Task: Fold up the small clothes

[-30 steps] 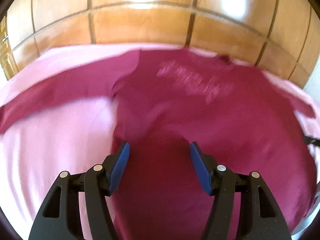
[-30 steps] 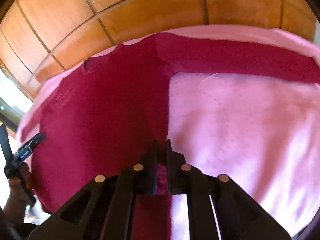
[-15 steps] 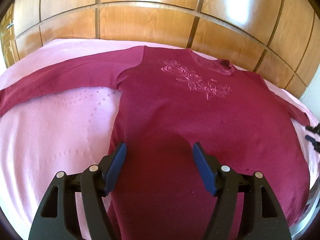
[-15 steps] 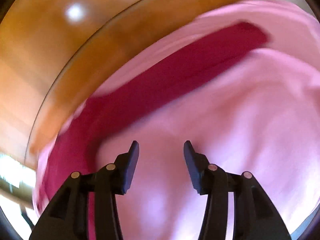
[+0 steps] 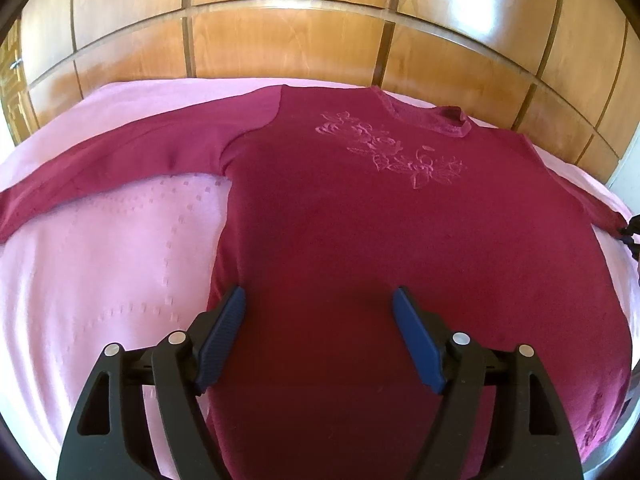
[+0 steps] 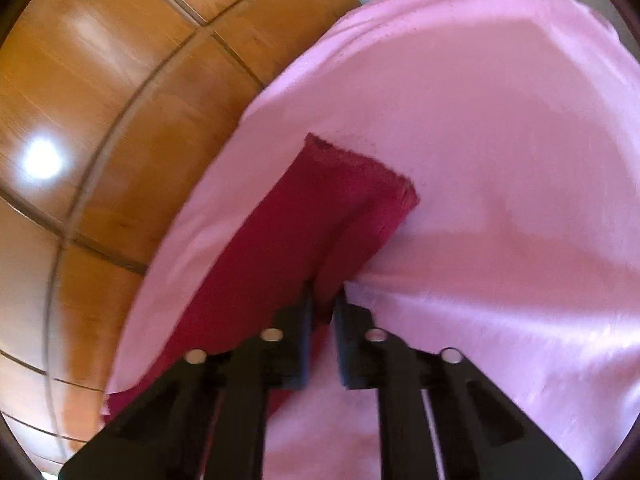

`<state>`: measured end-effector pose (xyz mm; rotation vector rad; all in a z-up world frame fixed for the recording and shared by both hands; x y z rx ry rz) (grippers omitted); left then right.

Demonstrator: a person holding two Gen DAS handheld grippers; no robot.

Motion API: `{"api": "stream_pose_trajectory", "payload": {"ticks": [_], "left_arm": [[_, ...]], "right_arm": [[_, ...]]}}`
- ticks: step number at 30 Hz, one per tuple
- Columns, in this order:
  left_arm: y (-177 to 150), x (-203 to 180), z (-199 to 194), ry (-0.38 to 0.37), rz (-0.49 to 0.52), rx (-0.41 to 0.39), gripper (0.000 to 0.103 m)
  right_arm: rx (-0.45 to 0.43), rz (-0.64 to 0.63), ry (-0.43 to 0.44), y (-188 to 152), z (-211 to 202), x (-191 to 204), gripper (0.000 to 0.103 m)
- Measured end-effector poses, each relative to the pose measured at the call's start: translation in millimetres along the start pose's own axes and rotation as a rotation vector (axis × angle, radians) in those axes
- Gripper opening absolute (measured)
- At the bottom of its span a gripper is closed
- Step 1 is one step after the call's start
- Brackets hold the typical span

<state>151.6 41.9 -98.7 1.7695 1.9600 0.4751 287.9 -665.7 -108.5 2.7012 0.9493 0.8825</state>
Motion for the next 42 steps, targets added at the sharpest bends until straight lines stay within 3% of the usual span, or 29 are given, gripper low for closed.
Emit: {"api": "stream_pose_trajectory", "payload": {"ticks": [3,7,9,12,19,25,30,33,35,37,38,39,42], "left_arm": [[0,0,1,-0.002,0.004,-0.003,0.079],[0,-4,4,-0.007,0.021,-0.009,0.091],[0,-9,8,-0.008,0.042,-0.012,0.098],[1,-12,13,0.001,0.053,-0.018,0.099],[1,-10,15,-0.01,0.045,-0.03,0.099],[1,-10,16,-0.013,0.045,-0.035,0.099],[0,-10,15,-0.019,0.042,-0.041,0.099],[0,-11,15,-0.017,0.041,-0.042,0.099],[-1,-11,15,-0.014,0.042,-0.04,0.099],[0,-12,14,-0.008,0.045,-0.033,0.099],[0,-13,14,-0.004,0.046,-0.029,0.099],[1,-14,14,0.001,0.046,-0.025,0.099],[2,-15,15,0.02,0.045,-0.011,0.099]], "right_arm": [[-0.009,-0.06,-0.081,1,3,8,0.007],[-0.024,-0.15,-0.162,-10,4,26,0.007],[-0.034,-0.176,-0.163,-16,-2,32,0.007],[-0.062,-0.27,-0.162,-29,-11,54,0.006],[-0.081,-0.504,-0.048,-88,-18,135,0.006],[0.024,-0.701,0.098,-176,-4,215,0.006],[0.106,-0.835,0.131,-251,16,259,0.006],[0.132,-0.88,0.131,-278,23,272,0.007],[0.139,-0.903,0.131,-291,28,279,0.015],[0.148,-0.912,0.155,-298,27,278,0.031],[0.147,-0.915,0.169,-301,25,281,0.048],[0.139,-0.92,0.182,-303,20,279,0.059],[0.115,-0.92,0.193,-306,6,271,0.081]]}}
Point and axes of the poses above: each gripper's, at about its wrist camera, not at the fingertips, and z roughly the way its jaws point, x to its left, y to its top, the point moved 2 cm from there along z, roughly the way its jaws point, and after that the axes turned 7 degrees about x, right-handed, at the moved point
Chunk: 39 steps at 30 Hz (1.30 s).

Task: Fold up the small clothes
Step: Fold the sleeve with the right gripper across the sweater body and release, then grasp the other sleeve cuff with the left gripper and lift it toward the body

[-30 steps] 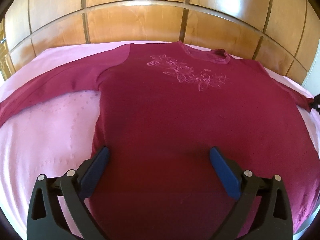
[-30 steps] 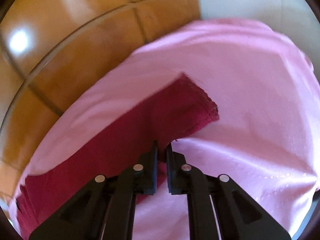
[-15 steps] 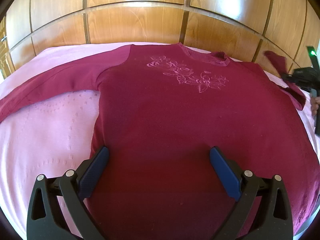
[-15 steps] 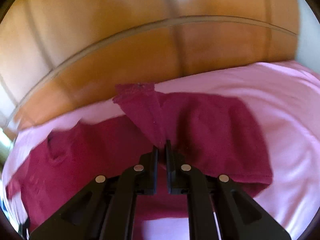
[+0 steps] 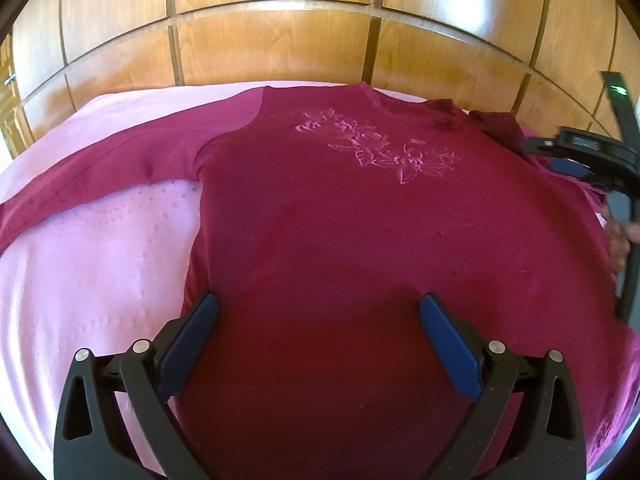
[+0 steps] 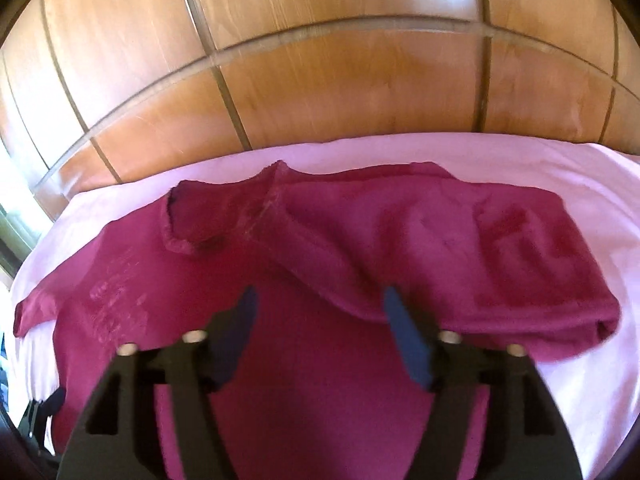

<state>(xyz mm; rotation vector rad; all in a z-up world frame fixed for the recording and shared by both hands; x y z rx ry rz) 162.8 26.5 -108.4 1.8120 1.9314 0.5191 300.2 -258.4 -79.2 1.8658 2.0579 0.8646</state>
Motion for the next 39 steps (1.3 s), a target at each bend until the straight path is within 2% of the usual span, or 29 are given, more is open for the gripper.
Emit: {"api": "stream_pose_trajectory", "payload": {"ticks": [2,3,5,7,9,10,12,16,21,23,27,32,34,35,37,39], "left_arm": [[2,0,1,0.007,0.001,0.009,0.099],[2,0,2,0.009,-0.005,0.012,0.099],[3,0,2,-0.001,-0.01,0.013,0.099],[7,3,1,-0.039,-0.028,0.015,0.099],[14,6,-4,-0.114,-0.074,0.008,0.099],[21,6,-7,-0.171,-0.105,0.005,0.099],[32,0,-9,-0.235,-0.12,0.007,0.099],[62,-22,2,-0.417,-0.158,0.103,0.099],[97,-56,11,-0.531,-0.176,0.123,0.099],[113,-71,18,-0.613,-0.185,0.157,0.099],[141,-102,36,-0.698,-0.193,0.209,0.099],[168,-125,68,-0.711,-0.252,0.289,0.097],[176,-135,80,-0.719,-0.269,0.312,0.089],[179,-139,85,-0.7,-0.27,0.316,0.087],[186,-150,98,-0.679,-0.269,0.335,0.071],[188,-158,107,-0.629,-0.252,0.349,0.067]], "right_arm": [[-0.012,0.004,0.006,-12,-8,-2,0.093],[-0.014,0.011,-0.002,-17,-11,-7,0.096],[-0.001,0.053,-0.002,-28,-14,-23,0.096],[-0.007,0.099,0.022,-37,-19,-38,0.101],[-0.001,0.137,-0.02,-44,-19,-46,0.101],[0.004,0.167,0.016,-51,-16,-54,0.101],[-0.028,0.203,0.078,-53,-19,-62,0.101],[-0.054,0.244,0.137,-53,-20,-68,0.101],[-0.069,0.255,0.156,-53,-21,-69,0.101],[-0.075,0.259,0.164,-56,-23,-72,0.101],[-0.085,0.269,0.181,-57,-23,-74,0.101],[-0.098,0.28,0.204,-58,-24,-77,0.101],[-0.103,0.283,0.211,-59,-25,-78,0.101],[-0.104,0.284,0.212,-59,-25,-78,0.101],[-0.107,0.284,0.212,-60,-25,-78,0.101],[-0.109,0.286,0.216,-60,-26,-78,0.101]]}}
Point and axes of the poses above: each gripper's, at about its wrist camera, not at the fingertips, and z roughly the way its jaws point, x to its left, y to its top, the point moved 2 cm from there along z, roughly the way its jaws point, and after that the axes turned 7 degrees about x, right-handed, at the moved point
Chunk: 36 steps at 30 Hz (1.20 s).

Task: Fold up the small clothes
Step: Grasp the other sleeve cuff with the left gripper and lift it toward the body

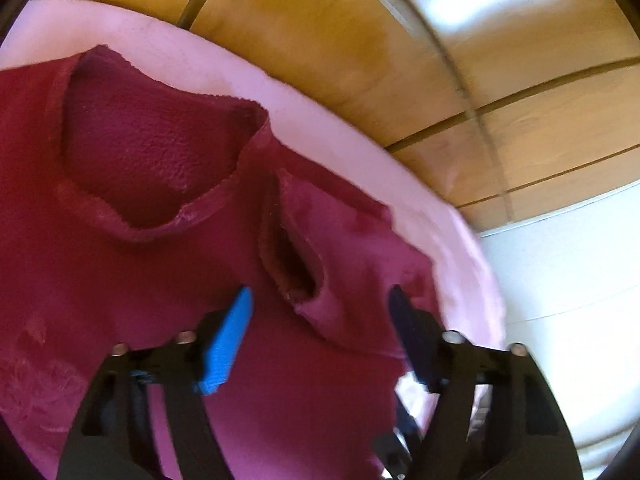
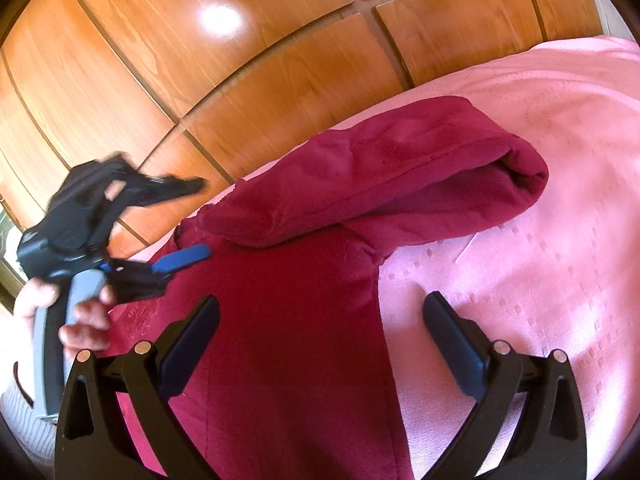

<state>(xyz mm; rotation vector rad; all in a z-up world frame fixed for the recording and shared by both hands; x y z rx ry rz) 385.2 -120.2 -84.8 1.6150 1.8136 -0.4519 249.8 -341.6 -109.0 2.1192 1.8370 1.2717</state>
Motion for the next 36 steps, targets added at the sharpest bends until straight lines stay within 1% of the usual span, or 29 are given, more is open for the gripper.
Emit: {"api": "stream_pose_trajectory", "payload": {"ticks": [2,3,4,5,6,9,12,13,15,17,19,23,25,28,30,32,36], "left_arm": [[4,-2,10,0.026,0.005,0.012,0.065],[5,-3,12,0.054,0.008,0.008,0.05],[7,-3,14,0.087,0.017,0.003,0.026],[8,-3,14,0.103,0.023,0.001,0.015],[9,-4,12,0.107,0.027,-0.005,0.008],[6,-12,-8,0.044,0.082,-0.068,0.007],[2,-24,-43,-0.014,0.149,-0.139,0.007],[0,-25,-54,-0.03,0.161,-0.155,0.007],[-1,-28,-73,-0.047,0.181,-0.191,0.007],[1,-24,-96,-0.078,0.182,-0.228,0.007],[1,-18,-114,-0.089,0.179,-0.26,0.007],[-1,-3,-149,-0.087,0.173,-0.335,0.007],[-6,9,-170,-0.079,0.162,-0.372,0.007],[-15,31,-191,-0.061,0.144,-0.405,0.007],[-21,47,-198,-0.042,0.127,-0.413,0.007],[-28,72,-203,-0.02,0.091,-0.411,0.006],[-43,118,-199,0.018,0.013,-0.384,0.006]], "right_arm": [[-0.002,0.002,0.002,0,0,0,0.101],[-0.002,0.002,0.002,0,-1,0,0.101],[-0.003,0.002,0.004,-1,-1,0,0.101],[-0.003,0.003,0.005,-1,-1,-1,0.101],[-0.003,0.003,0.008,-1,-1,-1,0.101],[-0.007,0.008,0.013,-1,-3,-2,0.101],[-0.007,0.03,0.033,0,-6,-3,0.101],[-0.016,0.048,0.049,2,-10,-5,0.101],[-0.037,0.07,0.109,5,-15,-5,0.101],[-0.059,0.093,0.164,10,-19,-4,0.101],[-0.081,0.101,0.214,19,-19,2,0.101],[-0.097,0.127,0.268,36,-10,10,0.101],[-0.091,0.158,0.281,41,-2,10,0.101],[-0.093,0.22,0.286,43,6,4,0.101],[-0.104,0.238,0.285,43,7,1,0.101],[-0.103,0.236,0.277,42,8,2,0.101],[-0.095,0.209,0.248,42,12,7,0.101]]}}
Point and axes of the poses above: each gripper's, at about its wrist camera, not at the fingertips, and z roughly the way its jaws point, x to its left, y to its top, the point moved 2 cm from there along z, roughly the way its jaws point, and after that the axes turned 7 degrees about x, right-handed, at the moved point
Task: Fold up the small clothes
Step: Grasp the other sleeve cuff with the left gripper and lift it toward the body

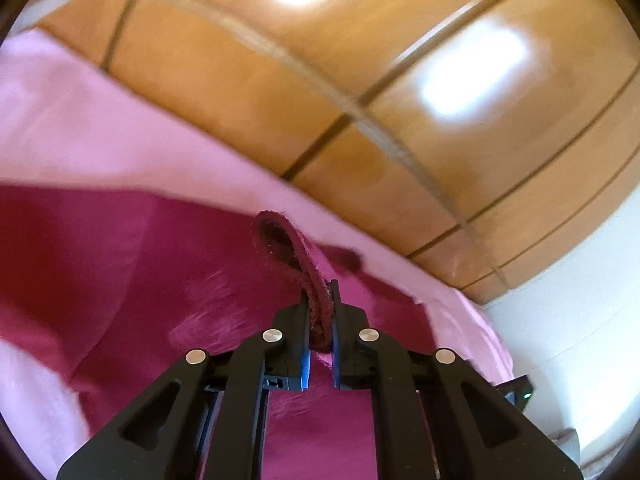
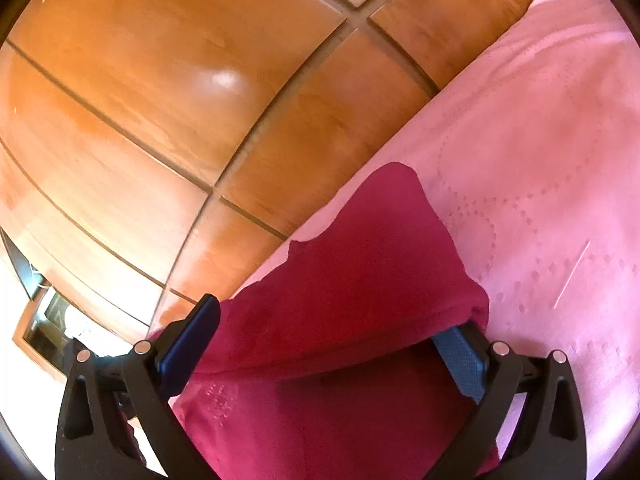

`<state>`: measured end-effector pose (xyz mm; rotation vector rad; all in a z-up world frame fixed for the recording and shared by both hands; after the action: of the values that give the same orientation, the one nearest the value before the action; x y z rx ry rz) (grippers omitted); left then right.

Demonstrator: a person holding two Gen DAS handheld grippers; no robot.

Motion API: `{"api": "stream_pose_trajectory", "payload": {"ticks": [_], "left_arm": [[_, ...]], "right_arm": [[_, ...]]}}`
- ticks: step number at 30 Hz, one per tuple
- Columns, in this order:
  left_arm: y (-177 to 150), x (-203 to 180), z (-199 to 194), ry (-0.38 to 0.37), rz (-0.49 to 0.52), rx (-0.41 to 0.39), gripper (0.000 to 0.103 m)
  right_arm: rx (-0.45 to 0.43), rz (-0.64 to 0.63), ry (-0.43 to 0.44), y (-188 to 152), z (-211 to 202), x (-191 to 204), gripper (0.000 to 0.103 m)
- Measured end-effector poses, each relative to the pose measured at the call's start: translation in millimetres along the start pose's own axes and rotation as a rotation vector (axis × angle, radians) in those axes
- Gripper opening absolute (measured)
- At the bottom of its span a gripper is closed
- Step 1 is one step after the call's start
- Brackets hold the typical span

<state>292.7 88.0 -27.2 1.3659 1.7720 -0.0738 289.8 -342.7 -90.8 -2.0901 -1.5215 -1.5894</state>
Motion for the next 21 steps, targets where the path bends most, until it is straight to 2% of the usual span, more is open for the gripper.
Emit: {"api": "stream_pose_trajectory", "payload": {"ticks": [5,9,15,17,21], "left_arm": [[-22,35,11,0.066,-0.039,0.034,0.006],[-43,48,36,0.149,-0.027,0.093,0.006],[-50,39,31,0.18,0.033,0.073,0.006],[-48,38,34,0.181,0.043,0.07,0.006],[-45,25,29,0.181,0.103,0.031,0.006]], "right_arm": [[-0.005,0.004,-0.006,2,-2,-4,0.101],[0.011,-0.023,-0.036,-4,3,-5,0.101],[0.156,-0.159,-0.15,-19,-7,14,0.101],[0.215,-0.209,-0.118,-25,-18,25,0.101],[0.2,-0.343,-0.078,-20,-32,64,0.101]]}}
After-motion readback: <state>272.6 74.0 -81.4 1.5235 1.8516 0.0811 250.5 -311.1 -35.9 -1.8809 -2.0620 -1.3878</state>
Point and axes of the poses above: each gripper's, at about its wrist camera, not at the fingertips, and z roughly the way its jaws point, x to its left, y to its top, the point moved 2 cm from there along z, roughly the way its jaws point, and after that the axes turned 7 degrees about x, right-handed, at the moved point
